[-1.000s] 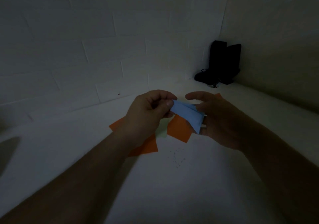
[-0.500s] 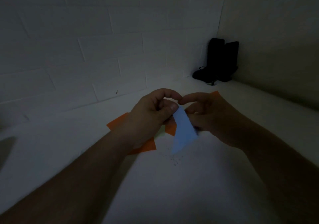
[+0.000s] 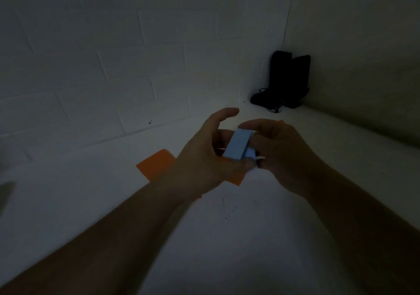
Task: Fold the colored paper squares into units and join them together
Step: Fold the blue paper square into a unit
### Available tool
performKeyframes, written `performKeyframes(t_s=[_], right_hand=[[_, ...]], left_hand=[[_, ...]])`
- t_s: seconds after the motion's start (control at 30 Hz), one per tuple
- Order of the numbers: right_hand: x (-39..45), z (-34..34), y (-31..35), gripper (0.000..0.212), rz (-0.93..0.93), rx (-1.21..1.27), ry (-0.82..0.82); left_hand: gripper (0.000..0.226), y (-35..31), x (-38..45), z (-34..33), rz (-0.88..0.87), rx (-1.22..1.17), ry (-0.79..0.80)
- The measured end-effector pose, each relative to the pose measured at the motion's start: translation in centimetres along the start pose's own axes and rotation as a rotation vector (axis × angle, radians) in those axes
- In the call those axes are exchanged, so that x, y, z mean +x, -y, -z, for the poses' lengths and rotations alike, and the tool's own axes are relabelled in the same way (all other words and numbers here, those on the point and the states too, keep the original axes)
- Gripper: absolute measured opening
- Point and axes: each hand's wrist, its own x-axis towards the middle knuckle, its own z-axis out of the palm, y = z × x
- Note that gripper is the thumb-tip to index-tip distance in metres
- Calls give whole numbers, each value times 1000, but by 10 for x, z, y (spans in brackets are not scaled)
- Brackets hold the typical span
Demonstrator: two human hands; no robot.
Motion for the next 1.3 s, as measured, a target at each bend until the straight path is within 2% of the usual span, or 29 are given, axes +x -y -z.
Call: performKeyframes(t_s=[0.1,0.2,0.33,0.47,0.53,0.63,0.73,0.87,1.0,1.1,1.3], right_hand=[[3,1,2,27,-36,63,-33],[3,1,3,14,-93,99,-19],[1,3,6,13,-160,218,67],[3,4,5,26,-234,303,81],[3,5,3,16,-238,297,81],[1,4,4,5,-156,242,75],[-2,-1,6,8,-21,236,50],[-1,-3,5,5,55,228,-17],[0,-4,4,1,77,166,-62],[1,-6,2,3,105,107,-105],[2,-4,3,19,135,178,-142]], left_hand=[[69,-2,0,3,21,-134,-85],[54,-4,0,6,45,-229,-155],[61,-4,4,9,119,-408,-219],[68,0,5,10,107,-399,-208],[70,1,7,10,105,-402,-208],[71,3,9,12,128,-397,-219],[70,5,9,11,172,-448,-210],[49,3,8,7,207,-559,-210],[33,2,6,7,225,-619,-139],[29,2,7,6,229,-597,-188],[17,2,7,5,215,-429,-294]])
